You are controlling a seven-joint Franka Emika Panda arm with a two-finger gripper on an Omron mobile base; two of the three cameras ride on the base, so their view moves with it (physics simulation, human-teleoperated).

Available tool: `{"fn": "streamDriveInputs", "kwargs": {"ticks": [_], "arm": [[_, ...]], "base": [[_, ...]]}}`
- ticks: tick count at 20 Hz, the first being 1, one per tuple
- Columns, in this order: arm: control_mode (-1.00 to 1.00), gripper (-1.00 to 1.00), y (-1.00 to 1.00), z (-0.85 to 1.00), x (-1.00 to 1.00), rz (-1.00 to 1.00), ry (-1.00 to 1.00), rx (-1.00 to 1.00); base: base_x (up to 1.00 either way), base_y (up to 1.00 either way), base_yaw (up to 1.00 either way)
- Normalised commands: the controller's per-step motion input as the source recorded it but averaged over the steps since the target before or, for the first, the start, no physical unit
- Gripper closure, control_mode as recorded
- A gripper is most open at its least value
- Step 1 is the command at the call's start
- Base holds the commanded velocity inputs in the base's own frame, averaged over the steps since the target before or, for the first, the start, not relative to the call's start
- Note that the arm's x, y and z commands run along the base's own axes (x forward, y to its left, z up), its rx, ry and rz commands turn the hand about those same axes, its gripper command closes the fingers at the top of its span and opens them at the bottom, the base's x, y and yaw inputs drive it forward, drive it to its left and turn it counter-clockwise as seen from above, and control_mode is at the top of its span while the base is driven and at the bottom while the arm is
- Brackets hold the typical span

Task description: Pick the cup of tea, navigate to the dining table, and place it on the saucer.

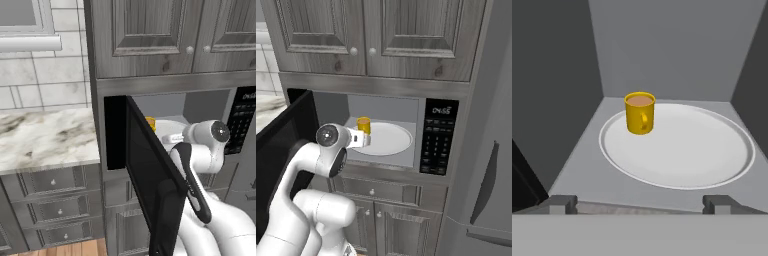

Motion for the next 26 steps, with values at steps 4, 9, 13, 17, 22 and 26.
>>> {"fn": "streamDriveInputs", "kwargs": {"ticks": [4, 9, 13, 17, 22, 26], "arm": [[-1.00, -1.00, 0.00, 0.00, 0.01, 0.00, 0.00, 0.00], [-1.00, -1.00, 0.00, 0.01, 0.04, 0.01, 0.00, 0.00], [-1.00, -1.00, 0.00, 0.03, 0.10, 0.05, 0.00, 0.00], [-1.00, -1.00, 0.00, 0.00, 0.09, 0.07, 0.00, 0.00], [-1.00, -1.00, 0.00, 0.02, 0.19, 0.04, 0.00, 0.00], [-1.00, -1.00, 0.00, 0.01, 0.31, 0.01, 0.00, 0.00]], "base": [[0.00, 0.00, 0.00], [0.00, 0.00, 0.00], [0.00, 0.00, 0.00], [0.00, 0.00, 0.00], [0.00, 0.00, 0.00], [0.00, 0.00, 0.00]]}}
